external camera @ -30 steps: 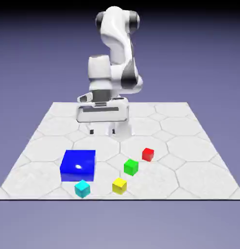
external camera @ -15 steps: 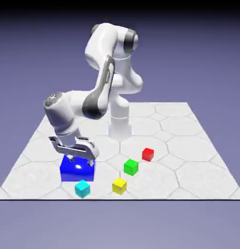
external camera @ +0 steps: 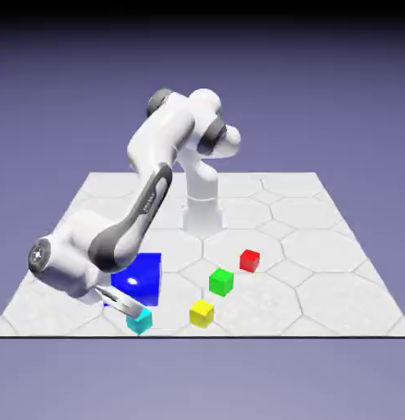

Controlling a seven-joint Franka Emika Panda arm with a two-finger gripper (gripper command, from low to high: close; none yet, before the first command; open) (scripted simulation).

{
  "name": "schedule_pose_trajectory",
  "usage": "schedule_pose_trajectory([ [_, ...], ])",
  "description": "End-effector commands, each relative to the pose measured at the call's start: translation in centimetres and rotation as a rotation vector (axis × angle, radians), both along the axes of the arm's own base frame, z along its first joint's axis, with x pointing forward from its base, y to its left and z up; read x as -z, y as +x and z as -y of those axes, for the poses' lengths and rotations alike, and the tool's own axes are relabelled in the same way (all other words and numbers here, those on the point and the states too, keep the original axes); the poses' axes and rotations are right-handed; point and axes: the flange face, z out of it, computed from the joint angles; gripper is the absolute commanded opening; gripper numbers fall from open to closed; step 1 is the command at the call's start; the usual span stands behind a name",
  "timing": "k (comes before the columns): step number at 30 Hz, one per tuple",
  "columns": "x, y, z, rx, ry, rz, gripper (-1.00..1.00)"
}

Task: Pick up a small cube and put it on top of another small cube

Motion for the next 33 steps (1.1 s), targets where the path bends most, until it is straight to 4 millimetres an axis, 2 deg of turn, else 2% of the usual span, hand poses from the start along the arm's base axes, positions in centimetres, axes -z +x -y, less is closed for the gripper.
schedule_pose_trajectory([
  [1, 0.8, 0.0, 0.0, -0.001, 0.012, -0.029, 0.0],
  [3, 1.4, 0.1, -0.1, -0.003, 0.021, -0.052, 0.0],
  [8, 6.8, -2.7, -2.5, -0.003, 0.021, -0.052, 0.0],
  [9, 6.8, -2.7, -2.5, -0.003, 0.021, -0.052, -1.0],
  [10, 6.8, -2.7, -2.5, -0.003, 0.021, -0.052, -1.0],
  [14, 2.2, -0.3, -0.4, -0.003, 0.022, -0.051, -1.0],
  [16, 1.2, -0.4, -0.8, 0.005, 0.029, -0.052, -1.0],
  [23, 0.2, -2.9, -6.4, 0.0, 0.064, -0.061, -1.0],
  [33, -2.1, -8.2, -17.1, -0.122, 0.064, -0.069, -1.0],
])
